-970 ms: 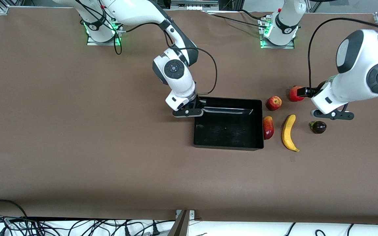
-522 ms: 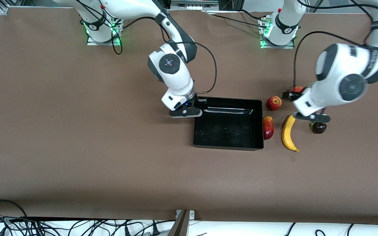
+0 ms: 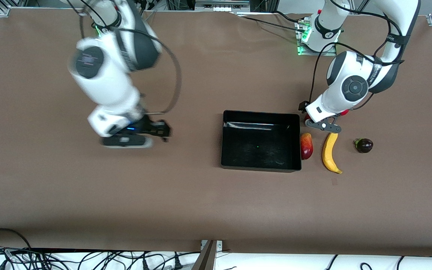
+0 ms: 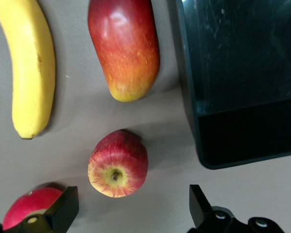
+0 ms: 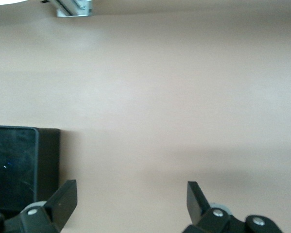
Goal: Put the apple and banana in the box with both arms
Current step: 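Withdraw the right gripper while the left gripper reaches the red apple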
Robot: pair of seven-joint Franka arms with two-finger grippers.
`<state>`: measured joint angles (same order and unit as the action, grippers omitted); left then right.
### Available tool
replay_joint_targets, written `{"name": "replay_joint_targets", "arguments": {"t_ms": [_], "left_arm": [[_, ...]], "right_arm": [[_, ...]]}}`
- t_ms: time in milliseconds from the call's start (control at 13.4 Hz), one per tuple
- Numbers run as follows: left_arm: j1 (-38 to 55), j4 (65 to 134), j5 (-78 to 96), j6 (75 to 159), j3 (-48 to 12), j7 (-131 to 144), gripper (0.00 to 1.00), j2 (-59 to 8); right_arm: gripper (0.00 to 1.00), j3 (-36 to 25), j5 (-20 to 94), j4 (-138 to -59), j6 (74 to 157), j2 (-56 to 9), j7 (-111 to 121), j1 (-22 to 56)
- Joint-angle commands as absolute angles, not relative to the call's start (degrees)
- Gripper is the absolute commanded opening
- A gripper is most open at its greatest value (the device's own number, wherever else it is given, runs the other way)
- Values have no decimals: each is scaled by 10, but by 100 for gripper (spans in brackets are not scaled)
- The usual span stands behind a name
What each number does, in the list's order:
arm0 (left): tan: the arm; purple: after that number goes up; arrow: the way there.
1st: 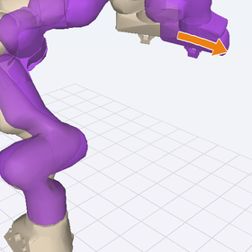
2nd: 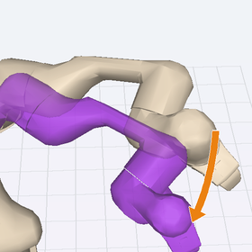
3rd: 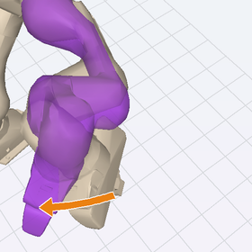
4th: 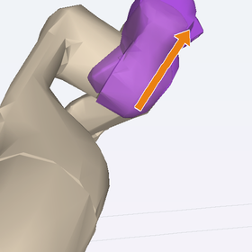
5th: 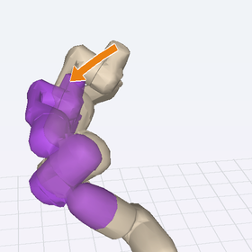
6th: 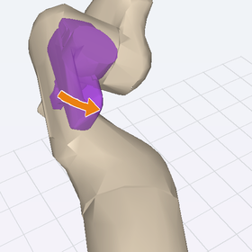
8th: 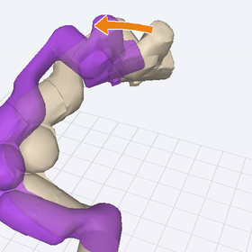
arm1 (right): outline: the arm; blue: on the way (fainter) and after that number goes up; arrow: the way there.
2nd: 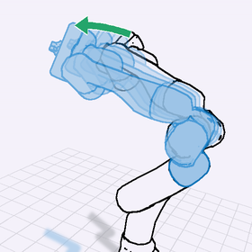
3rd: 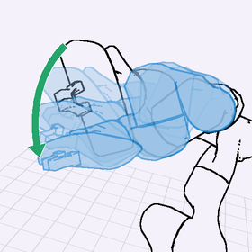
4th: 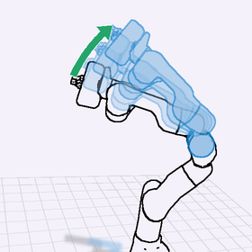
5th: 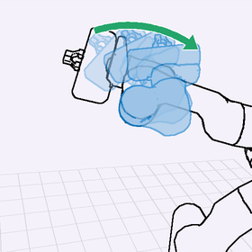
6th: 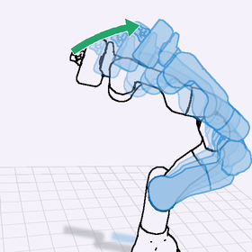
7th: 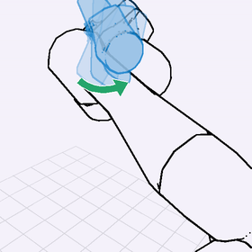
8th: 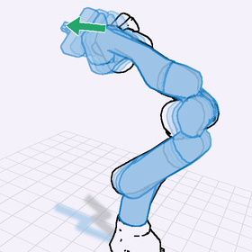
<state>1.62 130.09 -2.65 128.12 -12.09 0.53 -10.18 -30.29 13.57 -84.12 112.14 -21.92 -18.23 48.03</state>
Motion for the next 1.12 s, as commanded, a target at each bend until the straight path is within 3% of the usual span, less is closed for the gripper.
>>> {"name": "replay_joint_targets", "arguments": {"t_ms": [0, 149, 373, 597, 672, 896, 1045], "left_arm": [[7, 1337, -44, 1323, -122, -22, 100, -90], [5, 1367, -45, 1382, -122, -23, 100, -98], [-10, 1381, -52, 1403, -122, -24, 100, -114], [-14, 1386, -81, 1440, -122, -23, 100, -135], [-13, 1386, -82, 1453, -122, -23, 100, -141], [-13, 1386, -91, 1462, -122, -24, 100, -149], [-12, 1383, -138, 1456, -122, -30, 50, -150]], "right_arm": [[100, -339, 142, -862, 1044, -164, -149, 490], [100, -369, 137, -866, 999, -134, -128, 490], [100, -409, 135, -867, 981, -120, -52, 490], [100, -412, 103, -888, 940, -80, -40, 489], [100, -390, 71, -916, 945, -53, -40, 474], [100, -209, 32, -985, 960, 9, -40, 306], [100, -128, 32, -991, 961, 17, -36, 212]]}}
